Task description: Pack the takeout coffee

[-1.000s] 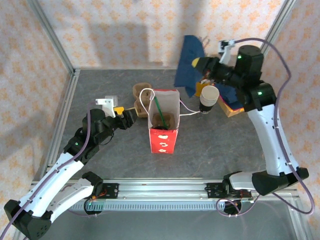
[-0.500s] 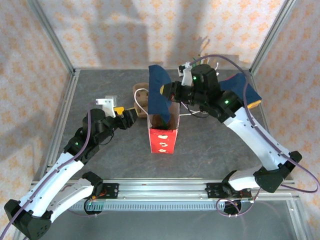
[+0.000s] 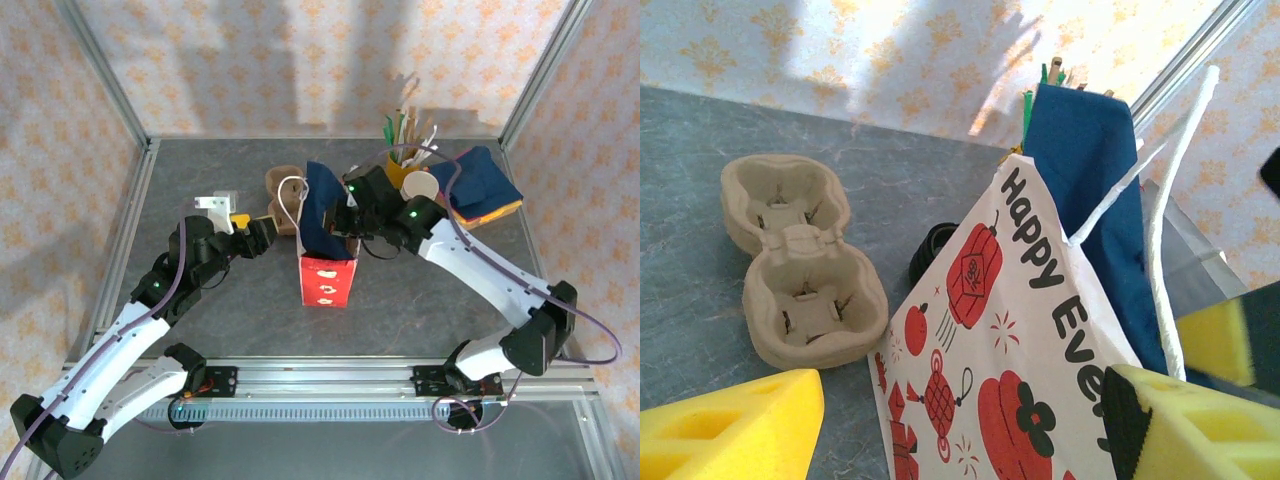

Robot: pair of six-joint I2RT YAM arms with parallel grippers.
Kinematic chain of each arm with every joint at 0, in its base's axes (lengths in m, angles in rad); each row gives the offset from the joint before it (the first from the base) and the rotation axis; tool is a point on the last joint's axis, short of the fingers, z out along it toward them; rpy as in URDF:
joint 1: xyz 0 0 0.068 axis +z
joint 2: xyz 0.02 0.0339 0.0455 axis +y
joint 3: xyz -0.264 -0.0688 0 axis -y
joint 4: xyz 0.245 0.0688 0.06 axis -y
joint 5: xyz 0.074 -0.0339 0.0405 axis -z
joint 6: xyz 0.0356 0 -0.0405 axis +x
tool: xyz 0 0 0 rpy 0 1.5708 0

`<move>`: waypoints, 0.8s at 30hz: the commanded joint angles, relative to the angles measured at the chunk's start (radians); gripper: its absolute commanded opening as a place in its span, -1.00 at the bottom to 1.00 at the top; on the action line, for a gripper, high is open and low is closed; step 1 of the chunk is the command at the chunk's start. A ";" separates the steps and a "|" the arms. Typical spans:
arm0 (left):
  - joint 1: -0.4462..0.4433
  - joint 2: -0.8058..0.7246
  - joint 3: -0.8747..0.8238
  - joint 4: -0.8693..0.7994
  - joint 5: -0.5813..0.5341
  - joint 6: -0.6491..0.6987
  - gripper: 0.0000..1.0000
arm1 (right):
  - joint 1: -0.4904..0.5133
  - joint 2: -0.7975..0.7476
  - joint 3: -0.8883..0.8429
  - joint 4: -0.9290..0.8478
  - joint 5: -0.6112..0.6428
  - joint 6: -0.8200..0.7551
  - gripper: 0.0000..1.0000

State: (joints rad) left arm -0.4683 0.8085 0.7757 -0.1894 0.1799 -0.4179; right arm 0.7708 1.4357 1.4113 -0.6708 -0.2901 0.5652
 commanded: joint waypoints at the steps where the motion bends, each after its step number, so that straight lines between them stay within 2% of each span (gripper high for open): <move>1: 0.011 0.000 -0.007 0.047 0.020 0.000 0.51 | 0.013 0.025 0.003 -0.068 0.052 0.001 -1.00; 5: 0.010 0.004 -0.016 0.057 0.023 -0.004 0.51 | 0.014 0.032 0.032 -0.099 0.065 -0.008 -1.00; 6: 0.011 0.005 -0.016 0.057 0.024 -0.005 0.51 | 0.015 0.033 0.040 -0.105 0.065 -0.011 -0.95; 8: 0.010 0.009 -0.016 0.059 0.026 -0.005 0.51 | 0.015 0.034 0.068 -0.127 0.063 -0.019 -0.68; 11: 0.010 0.009 -0.022 0.066 0.027 -0.006 0.51 | 0.014 0.023 0.124 -0.134 0.069 -0.028 -0.36; 14: 0.011 0.012 -0.022 0.068 0.029 -0.007 0.51 | 0.015 0.017 0.203 -0.150 0.102 -0.048 -0.15; 17: 0.010 0.012 -0.022 0.068 0.026 -0.005 0.50 | 0.008 0.024 0.300 -0.189 0.213 -0.090 0.02; 19: 0.011 0.012 -0.021 0.070 0.024 -0.003 0.51 | -0.024 0.033 0.352 -0.215 0.259 -0.115 0.08; 24: 0.011 0.012 -0.019 0.071 0.011 -0.002 0.51 | -0.214 0.020 0.377 -0.199 0.314 -0.187 0.13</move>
State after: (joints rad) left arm -0.4683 0.8207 0.7620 -0.1478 0.1986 -0.4206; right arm 0.6418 1.4681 1.7805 -0.8341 -0.0822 0.4408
